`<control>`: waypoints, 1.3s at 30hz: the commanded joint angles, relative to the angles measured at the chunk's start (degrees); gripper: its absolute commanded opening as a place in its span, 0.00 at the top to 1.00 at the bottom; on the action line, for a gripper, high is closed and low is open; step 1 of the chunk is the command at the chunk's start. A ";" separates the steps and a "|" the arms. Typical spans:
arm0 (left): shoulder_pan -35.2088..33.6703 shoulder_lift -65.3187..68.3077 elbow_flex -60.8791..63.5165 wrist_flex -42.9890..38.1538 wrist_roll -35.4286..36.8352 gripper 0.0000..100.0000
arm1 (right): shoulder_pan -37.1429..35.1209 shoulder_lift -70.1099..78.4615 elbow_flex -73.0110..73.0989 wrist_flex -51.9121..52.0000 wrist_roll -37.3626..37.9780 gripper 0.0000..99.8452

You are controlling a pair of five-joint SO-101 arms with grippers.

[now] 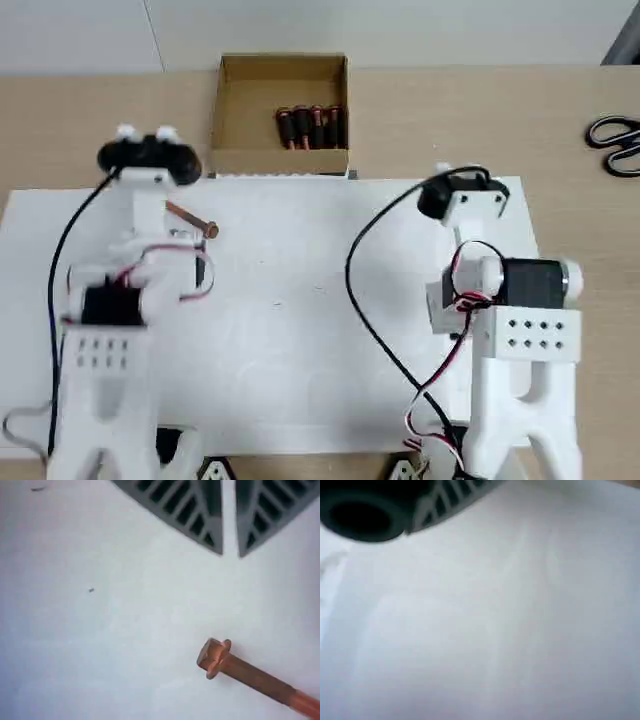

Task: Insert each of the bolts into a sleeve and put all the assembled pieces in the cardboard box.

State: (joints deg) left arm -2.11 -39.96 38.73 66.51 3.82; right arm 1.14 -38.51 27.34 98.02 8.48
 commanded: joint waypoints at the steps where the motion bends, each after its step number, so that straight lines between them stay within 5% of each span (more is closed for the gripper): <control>1: -0.35 9.76 -9.19 0.09 -1.67 0.99 | 3.74 -1.36 1.23 -1.89 2.29 0.99; 12: -4.31 32.97 -30.55 1.85 -27.87 0.99 | 8.04 -1.36 3.08 -5.41 3.69 0.99; 23: -4.57 38.68 -34.42 5.80 -76.75 0.99 | 8.40 -1.36 3.34 -5.32 3.96 1.00; 28: -5.27 38.86 -33.45 3.96 -98.11 0.99 | 12.70 -1.36 3.34 -5.23 9.58 1.00; 34: -6.59 38.86 -27.30 -6.42 -110.33 0.99 | 14.64 -1.36 3.34 -5.05 11.78 1.00; 39: -6.42 38.86 -24.04 -8.26 -111.82 0.99 | 14.46 -1.36 3.34 -5.23 11.78 1.00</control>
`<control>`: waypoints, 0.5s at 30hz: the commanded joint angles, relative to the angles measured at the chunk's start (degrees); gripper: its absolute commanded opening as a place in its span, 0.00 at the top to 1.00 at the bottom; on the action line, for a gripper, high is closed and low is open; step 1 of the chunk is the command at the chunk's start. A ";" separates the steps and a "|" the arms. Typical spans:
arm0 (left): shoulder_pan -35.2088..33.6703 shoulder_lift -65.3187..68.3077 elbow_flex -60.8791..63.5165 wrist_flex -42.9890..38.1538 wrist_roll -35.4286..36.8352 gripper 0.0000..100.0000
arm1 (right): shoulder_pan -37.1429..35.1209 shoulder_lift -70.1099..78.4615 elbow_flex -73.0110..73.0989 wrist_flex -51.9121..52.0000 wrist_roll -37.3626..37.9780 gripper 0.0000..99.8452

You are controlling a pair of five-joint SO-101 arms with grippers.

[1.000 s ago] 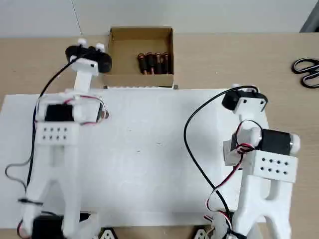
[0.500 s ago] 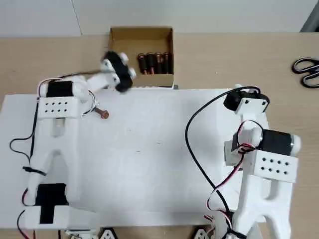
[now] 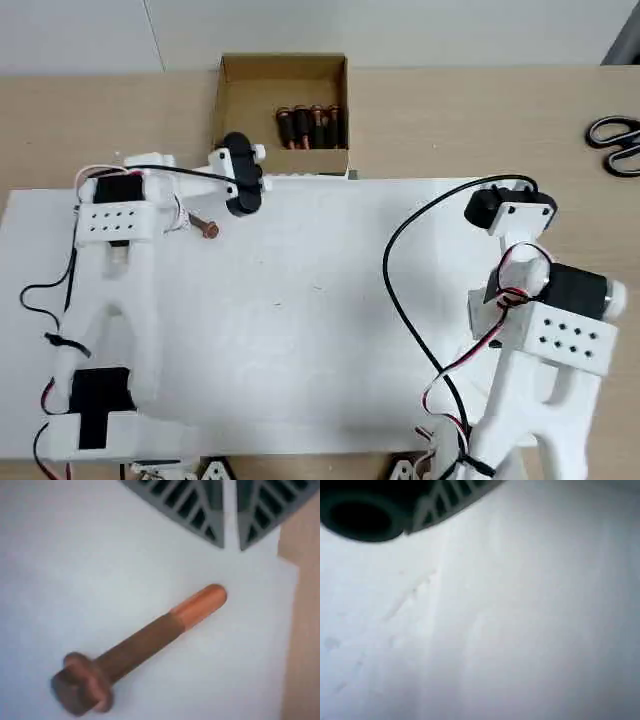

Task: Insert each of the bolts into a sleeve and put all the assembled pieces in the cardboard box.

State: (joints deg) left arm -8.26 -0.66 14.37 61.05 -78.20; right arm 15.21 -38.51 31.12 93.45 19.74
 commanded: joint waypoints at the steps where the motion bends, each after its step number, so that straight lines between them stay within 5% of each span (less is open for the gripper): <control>1: -0.26 -0.35 0.84 -2.73 -29.71 0.99 | 0.40 -1.36 -0.44 -0.84 0.53 1.00; 6: -0.53 3.43 1.71 -3.78 -28.04 0.99 | 0.31 -1.27 -0.44 -0.92 0.53 1.00; 15: -0.26 10.64 1.71 -17.23 -16.70 0.91 | 0.31 -0.92 -0.44 -0.84 0.53 1.00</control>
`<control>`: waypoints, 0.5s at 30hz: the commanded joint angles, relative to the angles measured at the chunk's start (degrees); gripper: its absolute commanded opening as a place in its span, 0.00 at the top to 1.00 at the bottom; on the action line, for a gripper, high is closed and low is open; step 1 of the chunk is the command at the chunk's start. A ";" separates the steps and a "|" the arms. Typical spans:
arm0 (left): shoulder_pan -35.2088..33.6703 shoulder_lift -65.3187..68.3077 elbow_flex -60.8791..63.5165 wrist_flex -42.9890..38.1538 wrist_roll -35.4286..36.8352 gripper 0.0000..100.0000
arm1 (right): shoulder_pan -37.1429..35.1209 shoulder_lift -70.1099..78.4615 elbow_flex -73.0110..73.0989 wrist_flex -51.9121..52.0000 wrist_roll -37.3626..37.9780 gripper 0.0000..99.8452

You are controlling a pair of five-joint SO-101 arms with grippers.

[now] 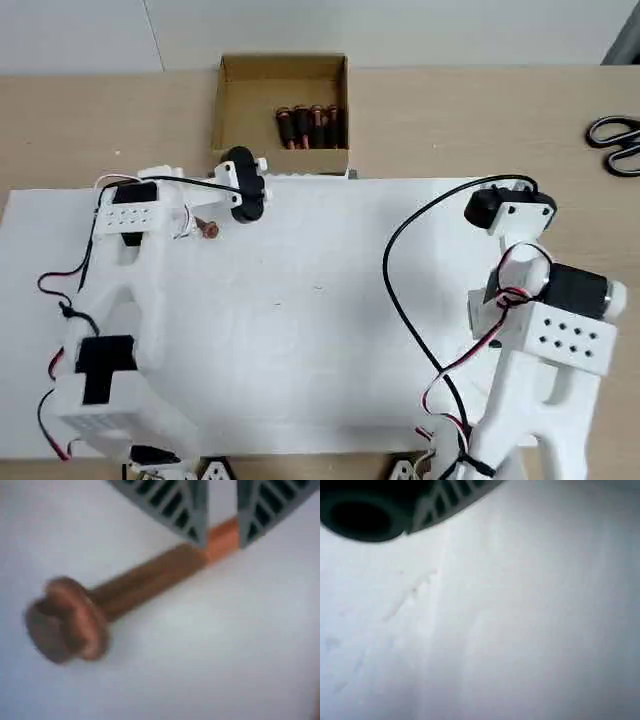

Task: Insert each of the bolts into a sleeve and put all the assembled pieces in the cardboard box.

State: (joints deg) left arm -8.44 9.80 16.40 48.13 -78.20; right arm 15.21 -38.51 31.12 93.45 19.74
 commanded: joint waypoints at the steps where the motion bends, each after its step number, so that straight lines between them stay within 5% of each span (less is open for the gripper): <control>1: 0.00 0.35 -0.31 -4.92 -15.74 0.90 | 0.31 -0.84 -0.44 -0.84 0.53 1.00; 15: 0.97 6.33 -0.13 -5.01 -14.86 0.89 | 0.40 -0.84 -0.44 -0.66 0.35 1.00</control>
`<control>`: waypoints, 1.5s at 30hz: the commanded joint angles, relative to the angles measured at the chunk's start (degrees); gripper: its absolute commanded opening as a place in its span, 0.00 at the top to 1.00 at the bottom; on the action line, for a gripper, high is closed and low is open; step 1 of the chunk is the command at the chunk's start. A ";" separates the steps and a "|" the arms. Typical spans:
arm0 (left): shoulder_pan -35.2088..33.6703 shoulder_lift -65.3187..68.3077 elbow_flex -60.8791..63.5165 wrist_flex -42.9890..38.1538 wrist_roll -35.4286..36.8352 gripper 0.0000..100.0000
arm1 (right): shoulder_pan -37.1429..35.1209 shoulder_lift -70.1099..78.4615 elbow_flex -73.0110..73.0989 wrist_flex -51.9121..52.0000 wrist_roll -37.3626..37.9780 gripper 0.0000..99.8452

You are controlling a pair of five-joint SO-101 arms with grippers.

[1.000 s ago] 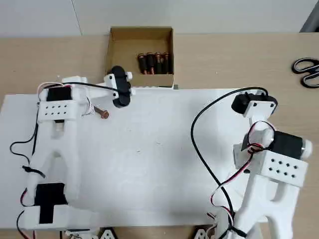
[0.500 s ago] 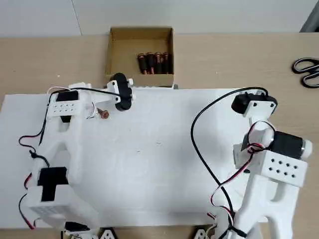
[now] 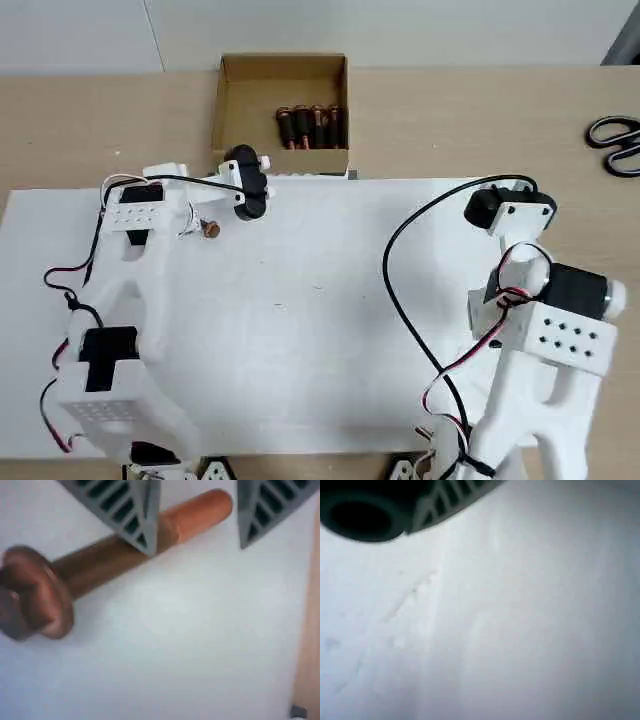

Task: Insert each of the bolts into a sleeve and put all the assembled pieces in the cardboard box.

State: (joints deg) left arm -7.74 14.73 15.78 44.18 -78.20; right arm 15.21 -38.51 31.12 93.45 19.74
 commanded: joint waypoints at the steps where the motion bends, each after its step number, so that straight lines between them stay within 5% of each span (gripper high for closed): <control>1: 0.26 1.76 0.48 -1.05 -14.86 0.89 | 0.40 -0.84 -0.44 -0.66 0.35 1.00; 16: 4.13 -8.97 -2.07 25.93 -15.12 0.91 | 0.40 -1.10 -0.44 -0.84 0.35 1.00; 26: 3.96 -9.49 -2.33 25.76 -15.21 0.91 | 0.57 -1.27 -0.44 -0.31 0.44 1.00; 45: 1.49 -1.76 -5.32 8.09 -14.68 0.91 | 0.40 -1.27 -0.44 -0.31 0.26 1.00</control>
State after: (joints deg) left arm -6.07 12.44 12.70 56.04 -77.76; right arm 15.21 -38.51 31.12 93.45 19.74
